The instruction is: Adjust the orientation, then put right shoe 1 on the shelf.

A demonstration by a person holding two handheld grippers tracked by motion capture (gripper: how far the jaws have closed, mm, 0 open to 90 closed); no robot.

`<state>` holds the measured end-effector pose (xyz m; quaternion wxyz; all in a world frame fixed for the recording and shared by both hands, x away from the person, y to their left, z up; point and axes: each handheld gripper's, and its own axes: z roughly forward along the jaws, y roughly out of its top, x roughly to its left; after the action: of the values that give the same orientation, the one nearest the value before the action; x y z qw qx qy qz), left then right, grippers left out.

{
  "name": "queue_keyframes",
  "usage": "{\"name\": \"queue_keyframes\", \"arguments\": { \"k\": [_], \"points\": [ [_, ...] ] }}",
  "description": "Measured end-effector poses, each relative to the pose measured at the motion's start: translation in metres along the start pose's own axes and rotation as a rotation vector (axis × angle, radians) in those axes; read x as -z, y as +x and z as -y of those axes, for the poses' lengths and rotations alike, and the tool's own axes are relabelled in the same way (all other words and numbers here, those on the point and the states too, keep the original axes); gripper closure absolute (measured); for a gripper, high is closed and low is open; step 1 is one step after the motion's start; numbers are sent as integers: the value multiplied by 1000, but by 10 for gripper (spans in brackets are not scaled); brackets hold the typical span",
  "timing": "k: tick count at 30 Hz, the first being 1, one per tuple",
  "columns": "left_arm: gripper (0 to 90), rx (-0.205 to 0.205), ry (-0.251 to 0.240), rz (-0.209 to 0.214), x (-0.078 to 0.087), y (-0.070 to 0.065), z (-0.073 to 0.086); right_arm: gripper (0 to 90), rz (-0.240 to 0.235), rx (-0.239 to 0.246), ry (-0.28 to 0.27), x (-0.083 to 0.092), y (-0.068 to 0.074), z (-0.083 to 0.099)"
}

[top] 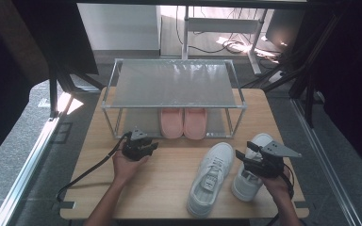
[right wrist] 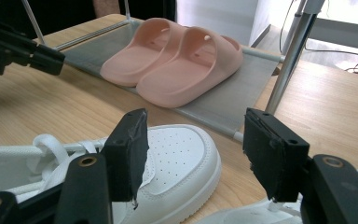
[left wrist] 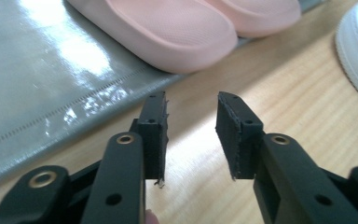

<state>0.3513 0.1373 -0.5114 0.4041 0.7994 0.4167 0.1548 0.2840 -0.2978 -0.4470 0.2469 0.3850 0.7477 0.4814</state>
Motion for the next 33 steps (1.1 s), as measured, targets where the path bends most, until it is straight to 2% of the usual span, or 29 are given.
{"name": "queue_keyframes", "arguments": {
  "k": [4, 10, 14, 19, 24, 29, 33],
  "points": [
    [580, -3, 29, 16, 4, -1, 2, 415, 0, -1, -2, 1, 0, 0],
    [530, -14, 32, 21, 16, -5, 6, 416, -1, 0, -2, 1, 0, 0],
    [501, 3, 40, 42, 21, -4, 11, 417, -3, 5, -1, 1, 2, 0],
    [492, 7, 56, 34, 27, -1, 17, 419, -5, 7, 4, 1, 3, 0],
    [486, 27, 47, 39, 31, 2, 19, 436, -9, 10, 8, 0, 5, -1],
    [483, 43, 39, 37, 35, 6, 21, 512, -27, 20, 17, -2, 11, -2],
    [480, 50, 34, 48, 37, 7, 20, 642, -61, 30, 30, -2, 18, -4]
  ]
}}
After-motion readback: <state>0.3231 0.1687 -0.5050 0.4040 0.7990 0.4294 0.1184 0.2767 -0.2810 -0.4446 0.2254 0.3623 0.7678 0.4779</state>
